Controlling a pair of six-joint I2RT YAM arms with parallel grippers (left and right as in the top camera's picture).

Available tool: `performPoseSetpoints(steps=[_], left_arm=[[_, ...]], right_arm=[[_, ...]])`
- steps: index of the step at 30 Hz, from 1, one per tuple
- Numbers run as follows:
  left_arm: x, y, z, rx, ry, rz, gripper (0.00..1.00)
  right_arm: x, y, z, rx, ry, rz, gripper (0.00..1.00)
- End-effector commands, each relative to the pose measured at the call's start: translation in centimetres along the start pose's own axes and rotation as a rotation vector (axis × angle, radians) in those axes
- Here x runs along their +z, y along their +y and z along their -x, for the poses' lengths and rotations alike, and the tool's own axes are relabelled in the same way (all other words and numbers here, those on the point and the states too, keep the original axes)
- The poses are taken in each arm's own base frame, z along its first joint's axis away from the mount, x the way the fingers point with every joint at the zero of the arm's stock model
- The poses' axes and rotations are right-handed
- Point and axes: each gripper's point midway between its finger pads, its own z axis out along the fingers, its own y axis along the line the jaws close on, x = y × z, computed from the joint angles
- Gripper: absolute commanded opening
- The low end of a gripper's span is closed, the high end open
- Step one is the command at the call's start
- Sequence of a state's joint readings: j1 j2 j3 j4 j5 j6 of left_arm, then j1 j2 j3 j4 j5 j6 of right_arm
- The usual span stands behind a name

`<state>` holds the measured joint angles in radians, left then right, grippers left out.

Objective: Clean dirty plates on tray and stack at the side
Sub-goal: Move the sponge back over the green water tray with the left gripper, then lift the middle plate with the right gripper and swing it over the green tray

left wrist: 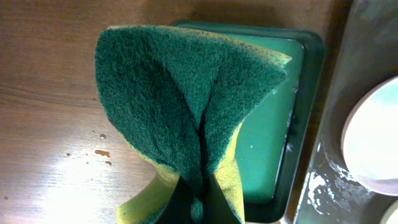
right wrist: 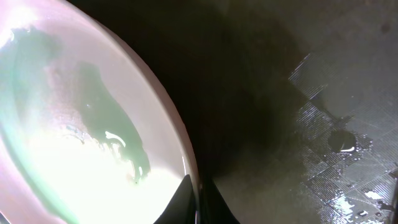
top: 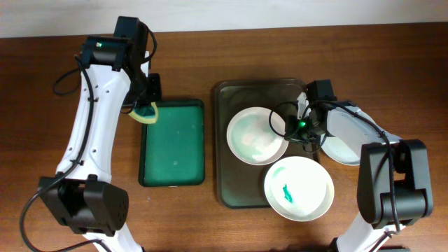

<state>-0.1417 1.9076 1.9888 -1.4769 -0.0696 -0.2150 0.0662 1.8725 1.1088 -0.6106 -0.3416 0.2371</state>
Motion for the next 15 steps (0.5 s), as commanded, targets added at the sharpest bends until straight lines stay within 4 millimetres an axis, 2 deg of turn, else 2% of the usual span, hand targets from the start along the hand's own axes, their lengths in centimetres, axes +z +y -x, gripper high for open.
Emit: performPoseSetpoints(steps=[1,5,8,12,15], left_arm=[[0.7,0.6,-0.5,-0.021,0.003,0.038,0.0],[2.9,0.6,-0.7,-0.021,0.018,0.041,0.0],[3.5,0.4,-0.3,-0.008,0.002,0.032,0.0],[4.7,-2.6,-0.3,0.142,0.002,-0.135,0.0],[4.1,-4.3,-0.8,0.222,0.003,-0.243,0.0]], right_arm=[[-0.2,-0.2,0.2,0.03,-0.028,-0.058,0.05],[0.4,0.9,0.0,-0.038,-0.043,-0.124,0.05],[0.7,1.4,-0.1,-0.073,-0.054,-0.16,0.04],[0.6,1.5,0.1,-0.075,-0.064,-0.157,0.04],[-0.8,1.9,1.7,-0.064,-0.088,-0.152,0.04]])
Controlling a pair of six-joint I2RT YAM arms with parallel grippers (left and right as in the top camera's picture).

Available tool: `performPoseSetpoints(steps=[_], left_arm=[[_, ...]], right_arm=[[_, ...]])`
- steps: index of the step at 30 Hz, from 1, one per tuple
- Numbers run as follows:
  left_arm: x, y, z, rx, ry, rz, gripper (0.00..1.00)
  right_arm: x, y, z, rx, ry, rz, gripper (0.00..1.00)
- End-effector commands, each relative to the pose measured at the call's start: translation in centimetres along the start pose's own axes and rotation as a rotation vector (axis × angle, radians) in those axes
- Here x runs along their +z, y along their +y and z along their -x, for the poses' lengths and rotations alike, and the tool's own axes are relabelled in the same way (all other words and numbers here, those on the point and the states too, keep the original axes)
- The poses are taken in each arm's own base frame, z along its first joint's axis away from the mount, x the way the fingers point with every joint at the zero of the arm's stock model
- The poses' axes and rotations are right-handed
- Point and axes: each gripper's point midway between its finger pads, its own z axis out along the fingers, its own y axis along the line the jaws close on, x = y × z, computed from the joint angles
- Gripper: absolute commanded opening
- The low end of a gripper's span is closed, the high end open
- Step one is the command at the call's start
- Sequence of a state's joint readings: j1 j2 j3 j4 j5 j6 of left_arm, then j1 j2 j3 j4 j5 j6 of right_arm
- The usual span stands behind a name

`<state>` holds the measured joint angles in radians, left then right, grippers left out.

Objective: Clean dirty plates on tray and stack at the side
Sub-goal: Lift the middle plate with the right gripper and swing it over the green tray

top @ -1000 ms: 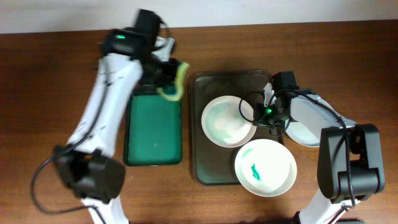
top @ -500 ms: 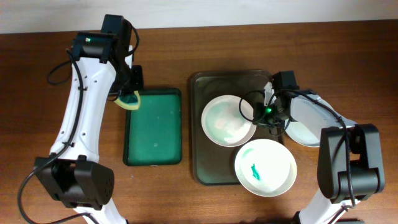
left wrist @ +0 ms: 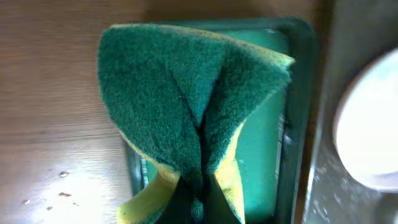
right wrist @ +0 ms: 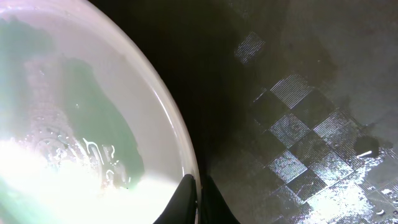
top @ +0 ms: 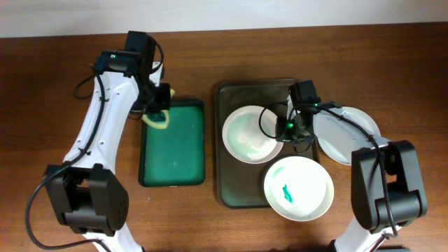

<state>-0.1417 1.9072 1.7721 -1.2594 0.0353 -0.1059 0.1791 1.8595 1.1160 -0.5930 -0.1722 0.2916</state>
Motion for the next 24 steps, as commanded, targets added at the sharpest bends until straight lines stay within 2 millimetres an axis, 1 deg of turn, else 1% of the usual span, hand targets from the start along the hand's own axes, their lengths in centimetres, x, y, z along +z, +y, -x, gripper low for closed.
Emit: performPoseSetpoints(steps=[1,2,5,7,8,10,11,13,15,18,20,22,24], left_arm=[[-1.6,-2.8,-0.4,0.133,-0.027,-0.166,0.0],[-2.4,-2.8,-0.4,0.135,-0.045,-0.165,0.0],[-5.8,-2.8,-0.8,0.128,-0.122,-0.165,0.0],[-8.2,-2.8,-1.5,0.11,-0.166,-0.169,0.0],[-9.4,-2.8,-2.2,0.096,-0.18,-0.172,0.0],[-10.2,-2.8,-3.0,0.081,-0.179,-0.173,0.0],[-10.4,-2.7,-3.5,0.076,-0.17,-0.173,0.0],[-10.4,-2.7,-3.7,0.076,-0.162,-0.172,0.0],[-10.0,-2.7,-3.5,0.076,-0.166,-0.172,0.0],[-9.1,-2.7,-3.5,0.072,-0.16,-0.172,0.0],[-8.9,-2.7,-3.5,0.072,-0.158,-0.172,0.0],[-9.0,-2.7,-3.3,0.073,-0.165,-0.173,0.0],[-9.0,-2.6,-3.3,0.071,-0.166,-0.168,0.0]], right_arm=[[-2.5,0.3,2.7,0.01,-0.045,-0.017,0.04],[-3.7,0.6,3.3,0.011,-0.044,-0.019,0.04],[-7.0,1.6,4.9,-0.016,-0.044,-0.019,0.04],[-8.5,2.1,5.5,-0.017,-0.049,-0.018,0.04],[-9.3,2.3,5.9,-0.017,-0.053,-0.017,0.04],[-10.0,2.5,6.1,-0.018,-0.056,-0.015,0.04],[-10.1,3.1,6.0,-0.019,-0.05,0.017,0.04],[-10.1,4.2,5.7,-0.022,-0.034,0.084,0.04],[-10.1,5.3,5.5,-0.03,-0.023,0.131,0.04],[-9.9,7.0,4.8,-0.069,-0.012,0.149,0.04],[-9.6,9.0,4.4,-0.116,-0.016,0.164,0.04],[-9.4,11.5,4.0,-0.164,-0.035,0.185,0.04],[-9.1,13.0,3.8,-0.158,-0.064,0.15,0.04]])
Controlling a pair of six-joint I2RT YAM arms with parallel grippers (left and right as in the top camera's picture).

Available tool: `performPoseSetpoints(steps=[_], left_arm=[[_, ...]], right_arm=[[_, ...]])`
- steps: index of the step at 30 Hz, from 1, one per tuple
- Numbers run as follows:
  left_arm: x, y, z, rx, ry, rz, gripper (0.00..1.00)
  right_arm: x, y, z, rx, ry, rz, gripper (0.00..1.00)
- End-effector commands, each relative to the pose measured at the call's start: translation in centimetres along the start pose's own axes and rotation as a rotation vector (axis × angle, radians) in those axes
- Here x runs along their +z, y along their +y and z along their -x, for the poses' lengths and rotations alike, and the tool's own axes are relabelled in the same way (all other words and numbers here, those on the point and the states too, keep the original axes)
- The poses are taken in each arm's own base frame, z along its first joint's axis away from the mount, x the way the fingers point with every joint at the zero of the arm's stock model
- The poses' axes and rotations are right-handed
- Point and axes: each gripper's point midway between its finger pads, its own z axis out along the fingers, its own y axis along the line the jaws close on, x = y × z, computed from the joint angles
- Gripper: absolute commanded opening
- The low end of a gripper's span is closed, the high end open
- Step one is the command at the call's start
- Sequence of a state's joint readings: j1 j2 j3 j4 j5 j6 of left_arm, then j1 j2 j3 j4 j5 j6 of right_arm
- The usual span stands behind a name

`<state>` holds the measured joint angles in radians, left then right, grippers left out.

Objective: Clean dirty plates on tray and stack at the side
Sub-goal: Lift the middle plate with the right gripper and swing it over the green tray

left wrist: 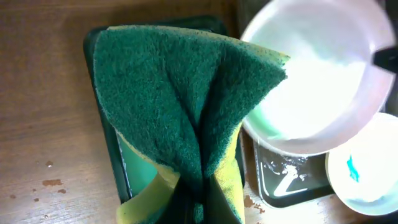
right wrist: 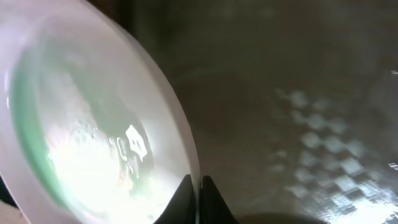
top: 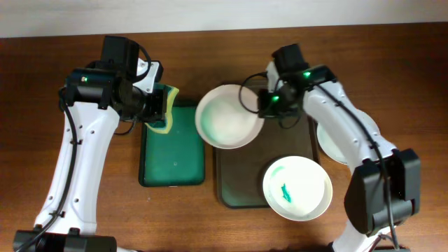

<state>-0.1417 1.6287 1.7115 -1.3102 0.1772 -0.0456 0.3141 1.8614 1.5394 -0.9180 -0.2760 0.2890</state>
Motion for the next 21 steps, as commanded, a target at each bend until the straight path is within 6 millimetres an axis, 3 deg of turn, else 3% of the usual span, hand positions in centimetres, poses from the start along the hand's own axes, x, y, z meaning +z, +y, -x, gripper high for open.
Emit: performPoseSetpoints(steps=[1,5,11,14,18,21], left_arm=[[-0.3,0.6,0.0,-0.041,-0.012,0.038,0.0],[-0.9,4.7,-0.8,-0.249,-0.009,0.237,0.0],[-1.5,8.1,-2.8,-0.389,0.05,0.27,0.0],[-1.6,8.7,-2.9,-0.408,0.049,0.275,0.0],[-1.6,8.8,-2.7,-0.408,0.04,0.275,0.0],[-1.6,8.8,-2.7,-0.408,0.039,0.276,0.0]], right_arm=[[0.1,3.3,0.4,-0.021,-0.069,-0.052,0.04],[0.5,6.5,0.8,-0.109,-0.25,-0.263,0.04],[-2.9,11.0,2.0,-0.24,-0.612,-0.536,0.04],[-4.9,12.7,2.2,-0.323,-0.724,-0.634,0.04],[-7.9,17.2,1.5,-0.498,-0.834,-0.719,0.04],[-10.5,19.2,1.0,-0.574,-0.925,-0.842,0.04]])
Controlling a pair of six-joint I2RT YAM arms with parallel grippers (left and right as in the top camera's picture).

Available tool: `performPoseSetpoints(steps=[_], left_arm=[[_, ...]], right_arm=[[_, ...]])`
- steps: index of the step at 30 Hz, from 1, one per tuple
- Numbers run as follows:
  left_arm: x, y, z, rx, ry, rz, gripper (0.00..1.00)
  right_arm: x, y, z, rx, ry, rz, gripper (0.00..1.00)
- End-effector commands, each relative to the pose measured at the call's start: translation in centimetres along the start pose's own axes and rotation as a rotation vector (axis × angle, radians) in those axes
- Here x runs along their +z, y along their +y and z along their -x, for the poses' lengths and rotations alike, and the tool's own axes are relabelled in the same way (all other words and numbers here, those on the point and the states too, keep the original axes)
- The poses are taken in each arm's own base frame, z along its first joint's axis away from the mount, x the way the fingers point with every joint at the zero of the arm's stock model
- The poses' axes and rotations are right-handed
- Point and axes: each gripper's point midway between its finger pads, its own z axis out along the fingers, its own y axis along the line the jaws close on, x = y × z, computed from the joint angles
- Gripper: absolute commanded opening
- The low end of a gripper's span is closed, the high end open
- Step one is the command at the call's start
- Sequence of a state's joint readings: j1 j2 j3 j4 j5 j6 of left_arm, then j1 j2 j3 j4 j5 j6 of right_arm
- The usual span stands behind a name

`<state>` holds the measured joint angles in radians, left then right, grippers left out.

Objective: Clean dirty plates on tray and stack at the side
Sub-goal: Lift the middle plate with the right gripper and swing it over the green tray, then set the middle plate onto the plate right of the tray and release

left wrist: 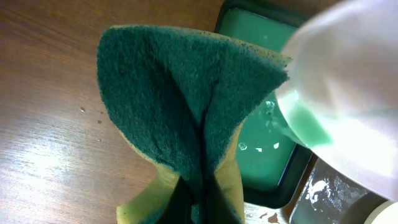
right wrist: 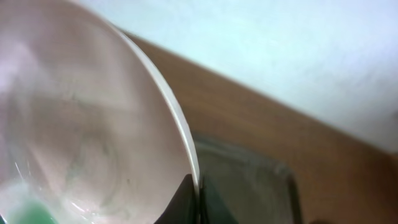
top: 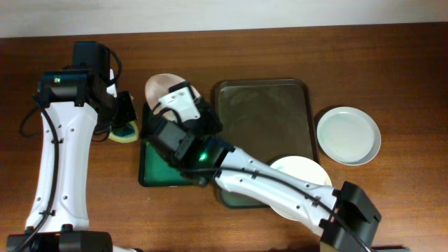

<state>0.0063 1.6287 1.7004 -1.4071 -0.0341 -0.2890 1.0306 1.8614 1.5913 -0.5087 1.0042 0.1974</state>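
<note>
A white plate (top: 163, 87) is held tilted on edge over the far end of the green basin (top: 152, 172). My right gripper (right wrist: 198, 190) is shut on the plate's rim (right wrist: 180, 134). In the left wrist view green liquid runs off the plate (left wrist: 348, 93) into the basin (left wrist: 264, 146). My left gripper (left wrist: 199, 200) is shut on a folded green and yellow sponge (left wrist: 186, 99), just left of the basin over the table (top: 124, 130). A second plate (top: 306, 173) with a green smear lies on the near end of the brown tray (top: 260, 115), partly under my right arm.
A clean white plate (top: 348, 135) rests on the table to the right of the brown tray. My right arm (top: 245, 175) stretches across the brown tray's near left corner and over the basin. Wet patches mark the tray floor (left wrist: 323, 186).
The plate, held nearly level between the two trays, now stands tilted over the basin's far end and drains. My left gripper has moved with the sponge from the basin's far left corner to its left.
The plate lay on the brown tray with my right gripper shut on its rim, and the sponge hung by the basin's far left corner. Then the plate sat slightly further left. Then it was up between the trays. Now it tips over the basin.
</note>
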Motion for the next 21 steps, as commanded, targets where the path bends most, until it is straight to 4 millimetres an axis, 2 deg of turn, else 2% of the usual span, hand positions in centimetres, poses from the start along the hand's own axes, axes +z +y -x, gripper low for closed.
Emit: performPoseSetpoints(steps=[1,3,8,13,17,21], left_arm=[[-0.2,0.3,0.1,-0.018,-0.015,0.005,0.0],[-0.2,0.3,0.1,-0.018,-0.015,0.005,0.0],[-0.2,0.3,0.0,-0.018,-0.012,0.006,0.0],[-0.2,0.3,0.0,-0.018,-0.013,0.005,0.0],[-0.2,0.3,0.0,-0.018,-0.012,0.005,0.0],[-0.2,0.3,0.1,-0.018,-0.013,0.005,0.0]], right_arm=[[-2.9,-2.5,3.3,-0.136,-0.105,-0.198,0.04],[-3.8,-2.6,4.1,-0.161,-0.13,-0.23,0.04],[-3.9,-2.5,4.8,-0.169,-0.146,-0.229,0.04],[-4.0,-2.3,4.8,-0.164,-0.149,-0.222,0.04],[-4.0,-2.3,4.8,-0.066,-0.159,-0.211,0.04],[-3.9,-1.8,4.6,-0.071,-0.153,-0.186,0.04]])
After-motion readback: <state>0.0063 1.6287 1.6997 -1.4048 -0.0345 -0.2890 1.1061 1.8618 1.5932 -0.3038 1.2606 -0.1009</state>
